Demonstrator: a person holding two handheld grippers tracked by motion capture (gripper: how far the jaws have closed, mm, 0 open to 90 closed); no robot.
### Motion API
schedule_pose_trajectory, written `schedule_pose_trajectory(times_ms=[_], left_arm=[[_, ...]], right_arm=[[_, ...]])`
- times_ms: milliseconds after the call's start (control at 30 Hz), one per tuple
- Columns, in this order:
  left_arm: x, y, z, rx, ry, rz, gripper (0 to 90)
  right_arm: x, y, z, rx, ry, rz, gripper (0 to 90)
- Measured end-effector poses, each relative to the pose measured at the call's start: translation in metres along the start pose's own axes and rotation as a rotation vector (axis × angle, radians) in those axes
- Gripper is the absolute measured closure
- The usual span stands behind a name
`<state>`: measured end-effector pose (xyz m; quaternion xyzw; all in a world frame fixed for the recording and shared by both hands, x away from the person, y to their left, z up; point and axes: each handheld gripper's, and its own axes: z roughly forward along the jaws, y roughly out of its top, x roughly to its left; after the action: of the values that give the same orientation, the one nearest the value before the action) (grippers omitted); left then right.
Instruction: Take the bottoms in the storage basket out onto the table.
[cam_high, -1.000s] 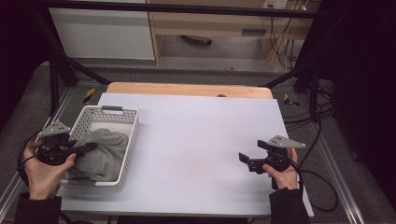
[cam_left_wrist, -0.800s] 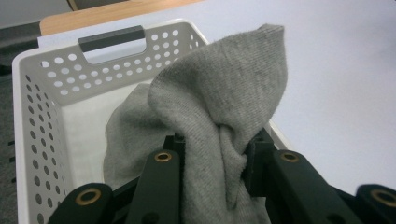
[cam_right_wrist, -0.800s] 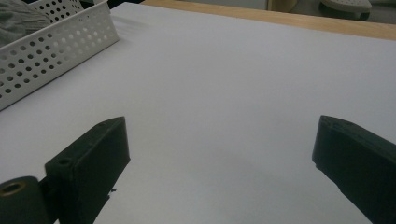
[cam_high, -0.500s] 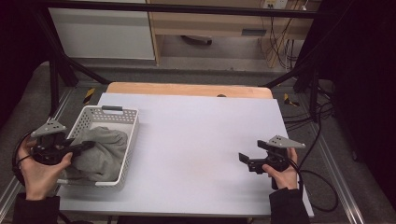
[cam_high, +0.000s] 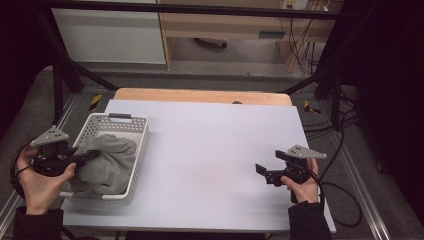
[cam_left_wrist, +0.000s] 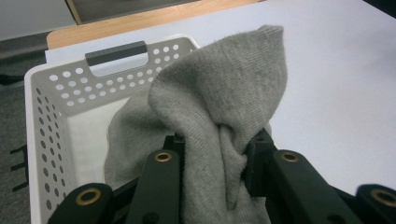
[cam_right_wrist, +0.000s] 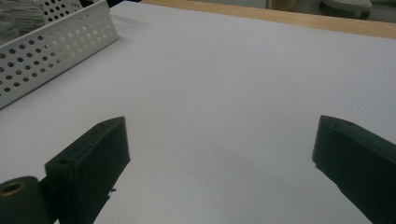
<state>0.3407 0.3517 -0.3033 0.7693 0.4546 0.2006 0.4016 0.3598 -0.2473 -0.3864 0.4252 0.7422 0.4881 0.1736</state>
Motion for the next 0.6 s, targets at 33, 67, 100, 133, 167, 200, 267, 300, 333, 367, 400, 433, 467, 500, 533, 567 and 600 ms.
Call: schedule_pose_trajectory(times_ms=[33,67,100,133,167,200,267,300,333,367,400,433,467,500,533,567,600], left_arm=[[-0.0004,0.0003,-0.0005,-0.002,0.000,0.001,72.2],[-0.0007,0.0006,-0.0009,0.000,-0.001,0.003,72.3],[-0.0011,0.0008,-0.0011,-0.002,-0.002,0.003,72.3],[-0.0015,0.0010,-0.0015,-0.003,-0.002,0.004,72.2],[-0.0016,0.0013,-0.0022,-0.004,-0.002,0.003,72.2],[-0.0018,0.0013,-0.0027,-0.007,-0.002,0.003,72.2],[-0.0023,0.0017,-0.0045,-0.013,0.000,0.005,72.2],[-0.0027,0.0019,-0.0050,-0.016,0.001,0.004,72.2],[-0.0028,0.0023,-0.0058,-0.015,-0.001,0.008,72.2],[-0.0034,0.0026,-0.0063,-0.017,-0.001,0.006,72.3],[-0.0036,0.0029,-0.0068,-0.016,0.000,0.011,72.2],[-0.0042,0.0033,-0.0073,-0.019,-0.002,0.012,72.2],[-0.0046,0.0038,-0.0078,-0.020,-0.003,0.014,72.2],[-0.0049,0.0040,-0.0081,-0.021,-0.003,0.014,72.3],[-0.0053,0.0043,-0.0085,-0.022,-0.004,0.014,72.3],[-0.0056,0.0045,-0.0090,-0.023,-0.005,0.015,72.3],[-0.0060,0.0046,-0.0096,-0.027,-0.004,0.015,72.2]], right_arm=[[0.0000,0.0000,0.0000,0.000,0.000,0.000,4.2],[0.0000,0.0000,0.0000,0.000,0.000,0.000,4.2],[0.0000,0.0000,0.0000,0.002,0.000,-0.001,4.1],[0.0001,-0.0001,0.0002,0.003,0.001,0.000,4.2],[0.0003,-0.0002,0.0006,0.003,0.001,0.001,4.2],[0.0001,-0.0003,0.0007,0.007,0.001,-0.003,4.2],[0.0004,-0.0004,0.0012,0.005,0.002,-0.002,4.2],[0.0003,-0.0004,0.0011,0.006,0.001,-0.001,4.2],[0.0004,-0.0004,0.0011,0.005,-0.001,0.000,4.2],[0.0003,-0.0005,0.0011,0.005,-0.001,-0.001,4.2],[0.0003,-0.0005,0.0010,0.005,0.000,-0.002,4.2],[0.0004,-0.0004,0.0010,0.004,0.000,-0.001,4.2],[0.0002,-0.0004,0.0010,0.005,-0.001,-0.003,4.2],[0.0004,-0.0004,0.0011,0.005,-0.001,-0.001,4.2],[0.0004,-0.0005,0.0012,0.006,-0.001,-0.001,4.2],[0.0005,-0.0006,0.0012,0.007,-0.002,0.000,4.2],[0.0005,-0.0006,0.0012,0.007,-0.002,0.000,4.2]])
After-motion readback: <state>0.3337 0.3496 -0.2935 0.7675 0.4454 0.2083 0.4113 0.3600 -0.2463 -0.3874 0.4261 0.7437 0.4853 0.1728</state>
